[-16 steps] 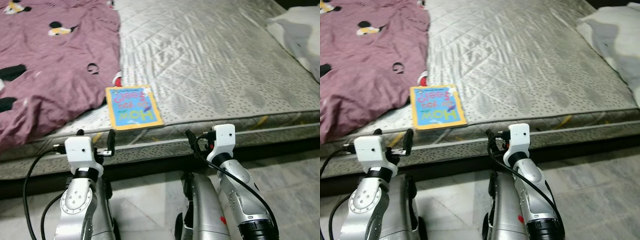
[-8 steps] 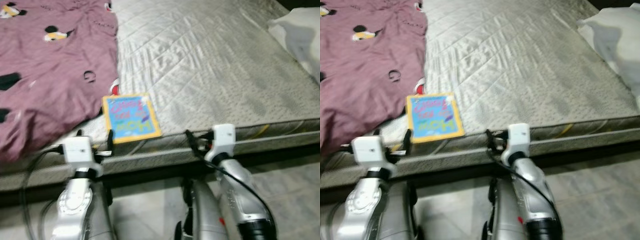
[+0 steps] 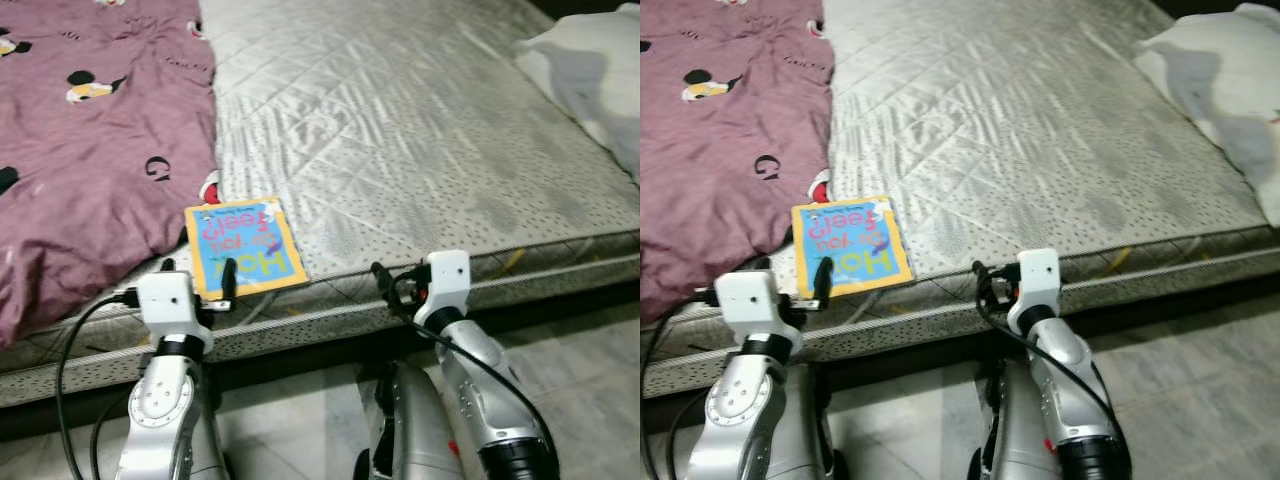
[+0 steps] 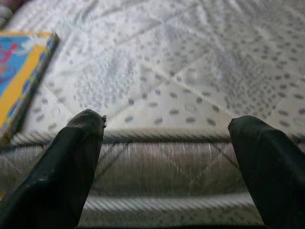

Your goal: Clean up the room

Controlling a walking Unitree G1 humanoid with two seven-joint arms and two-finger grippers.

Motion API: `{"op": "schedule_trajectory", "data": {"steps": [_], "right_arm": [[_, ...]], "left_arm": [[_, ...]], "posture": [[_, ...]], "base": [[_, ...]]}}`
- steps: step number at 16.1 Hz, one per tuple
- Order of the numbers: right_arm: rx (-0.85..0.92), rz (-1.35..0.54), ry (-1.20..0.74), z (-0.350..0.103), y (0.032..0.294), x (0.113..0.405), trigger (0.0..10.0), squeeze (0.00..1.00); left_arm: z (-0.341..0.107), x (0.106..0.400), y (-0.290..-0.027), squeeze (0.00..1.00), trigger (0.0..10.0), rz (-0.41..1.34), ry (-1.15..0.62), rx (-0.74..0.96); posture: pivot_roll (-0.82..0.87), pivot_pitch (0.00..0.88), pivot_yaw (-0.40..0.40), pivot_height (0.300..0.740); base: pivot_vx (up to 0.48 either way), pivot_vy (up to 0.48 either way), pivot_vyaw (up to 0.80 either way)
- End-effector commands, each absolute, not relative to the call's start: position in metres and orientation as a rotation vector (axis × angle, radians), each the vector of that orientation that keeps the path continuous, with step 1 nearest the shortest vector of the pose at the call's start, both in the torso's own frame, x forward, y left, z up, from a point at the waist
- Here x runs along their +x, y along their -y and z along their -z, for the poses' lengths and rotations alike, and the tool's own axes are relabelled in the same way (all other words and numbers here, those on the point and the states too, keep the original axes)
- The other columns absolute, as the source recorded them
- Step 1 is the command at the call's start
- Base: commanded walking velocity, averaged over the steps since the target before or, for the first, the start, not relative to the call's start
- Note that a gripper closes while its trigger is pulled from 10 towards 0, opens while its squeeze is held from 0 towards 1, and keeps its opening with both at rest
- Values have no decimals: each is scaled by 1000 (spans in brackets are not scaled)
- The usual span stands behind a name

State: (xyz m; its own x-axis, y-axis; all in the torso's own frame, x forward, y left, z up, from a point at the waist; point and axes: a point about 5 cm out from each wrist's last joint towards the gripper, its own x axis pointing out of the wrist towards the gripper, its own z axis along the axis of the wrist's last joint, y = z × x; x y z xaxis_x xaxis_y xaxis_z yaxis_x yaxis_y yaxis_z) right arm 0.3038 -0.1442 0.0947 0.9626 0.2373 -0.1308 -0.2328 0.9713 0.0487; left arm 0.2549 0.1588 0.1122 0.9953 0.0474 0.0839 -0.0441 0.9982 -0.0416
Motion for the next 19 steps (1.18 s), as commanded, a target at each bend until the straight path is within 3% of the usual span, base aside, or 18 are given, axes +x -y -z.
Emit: {"op": "schedule_trajectory", "data": {"steps": [1, 4, 12, 19], "right_arm": [[32, -259, -129, -96, 140, 304, 10000, 0], [45, -254, -136, -95, 140, 304, 10000, 0], [22, -213, -114, -99, 147, 302, 10000, 0], [-64, -128, -122, -106, 187, 286, 10000, 0]], "left_arm": [[-111, 251, -168, 0, 10000, -97, 72, -16], [-108, 249, -175, 0, 10000, -131, 62, -1], [-104, 278, -192, 0, 10000, -129, 10, -5], [-84, 300, -182, 0, 10000, -96, -89, -254]], "posture": [[-2, 167, -54, 490], [0, 165, -57, 490], [-41, 183, -55, 490], [-128, 233, -69, 490]], "base": [[0, 0, 800], [0, 0, 267], [0, 0, 0], [0, 0, 0]]}}
